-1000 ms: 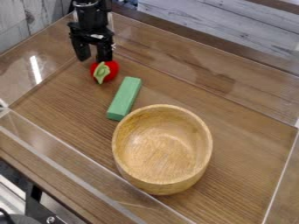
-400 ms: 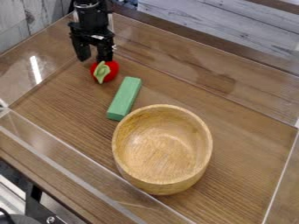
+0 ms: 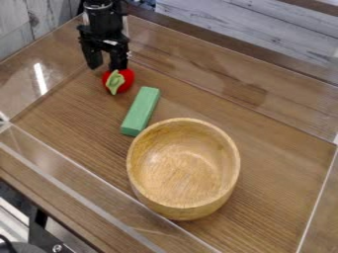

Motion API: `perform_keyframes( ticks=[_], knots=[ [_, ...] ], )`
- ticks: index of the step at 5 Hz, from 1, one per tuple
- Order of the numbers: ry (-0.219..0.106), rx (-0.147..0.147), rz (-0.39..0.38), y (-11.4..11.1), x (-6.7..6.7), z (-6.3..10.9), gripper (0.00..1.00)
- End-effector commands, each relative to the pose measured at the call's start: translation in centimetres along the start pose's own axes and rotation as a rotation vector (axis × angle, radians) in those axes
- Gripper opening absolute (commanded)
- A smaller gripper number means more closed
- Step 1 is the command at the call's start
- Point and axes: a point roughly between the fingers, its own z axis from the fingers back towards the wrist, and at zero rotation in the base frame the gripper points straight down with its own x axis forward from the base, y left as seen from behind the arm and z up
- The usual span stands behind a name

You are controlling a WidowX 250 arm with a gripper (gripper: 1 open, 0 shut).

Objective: Move the red object to the right side of the table

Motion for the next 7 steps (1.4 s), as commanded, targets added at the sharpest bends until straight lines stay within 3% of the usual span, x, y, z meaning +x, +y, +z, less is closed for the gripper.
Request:
perform_keyframes(
  ticks=[1,4,7],
  knots=[
    [0.015,0.01,0.013,-0.7,-0.2,-0.3,1.0],
    [0.039,0.011,0.061,-1.7,0.4,0.1,1.0],
    [0.062,0.013,0.12,-0.2,0.2,-0.4,1.0]
  ],
)
